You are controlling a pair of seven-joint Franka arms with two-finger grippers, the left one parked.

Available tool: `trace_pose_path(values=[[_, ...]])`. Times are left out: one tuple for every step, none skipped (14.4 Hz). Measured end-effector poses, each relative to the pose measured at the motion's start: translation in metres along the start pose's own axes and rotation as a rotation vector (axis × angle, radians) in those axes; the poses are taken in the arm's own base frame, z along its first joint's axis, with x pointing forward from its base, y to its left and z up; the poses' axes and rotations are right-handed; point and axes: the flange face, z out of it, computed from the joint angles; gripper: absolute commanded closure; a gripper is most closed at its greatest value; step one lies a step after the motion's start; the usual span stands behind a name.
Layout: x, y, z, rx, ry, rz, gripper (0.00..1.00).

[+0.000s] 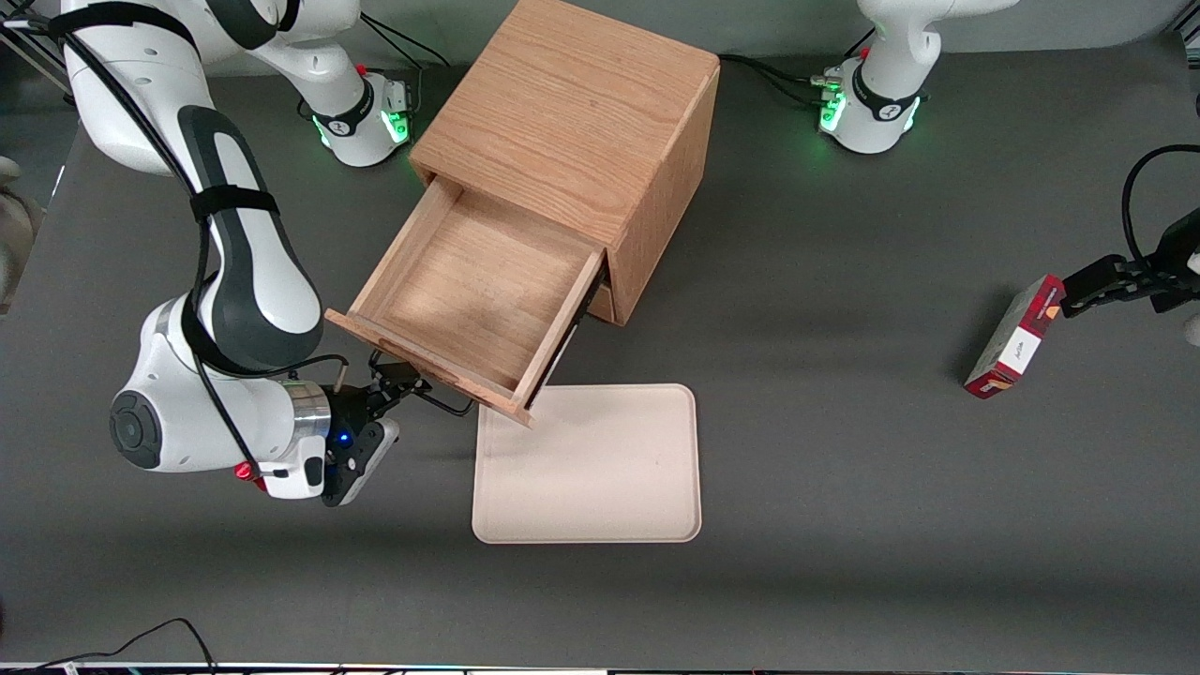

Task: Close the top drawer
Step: 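Push the drawer front with the right gripper into the cabinet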

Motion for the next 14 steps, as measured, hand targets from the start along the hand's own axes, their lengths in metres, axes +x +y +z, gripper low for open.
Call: trace_pose_path(values=[[0.000,0.000,0.001,0.001,-0.002,0.003,0.00],[0.000,0.000,0.003,0.002,-0.004,0.005,0.00],[0.000,-0.001,0.004,0.004,-0.007,0.004,0.00],[0.001,-0.003,0.007,0.006,-0.011,0.003,0.00],[0.002,-0.005,0.009,0.007,-0.013,0.003,0.00],[0.002,-0.006,0.011,0.008,-0.017,0.005,0.00],[0.002,-0.007,0.013,0.010,-0.020,0.011,0.00],[0.003,-0.008,0.014,0.011,-0.023,0.024,0.00],[0.003,-0.010,0.015,0.013,-0.025,0.034,0.00],[0.003,-0.013,0.017,0.016,-0.028,0.050,0.00],[0.003,-0.018,0.018,0.021,-0.033,0.062,0.00],[0.003,-0.023,0.020,0.026,-0.038,0.073,0.00],[0.003,-0.029,0.021,0.029,-0.042,0.084,0.00],[0.002,-0.035,0.020,0.030,-0.045,0.095,0.00]])
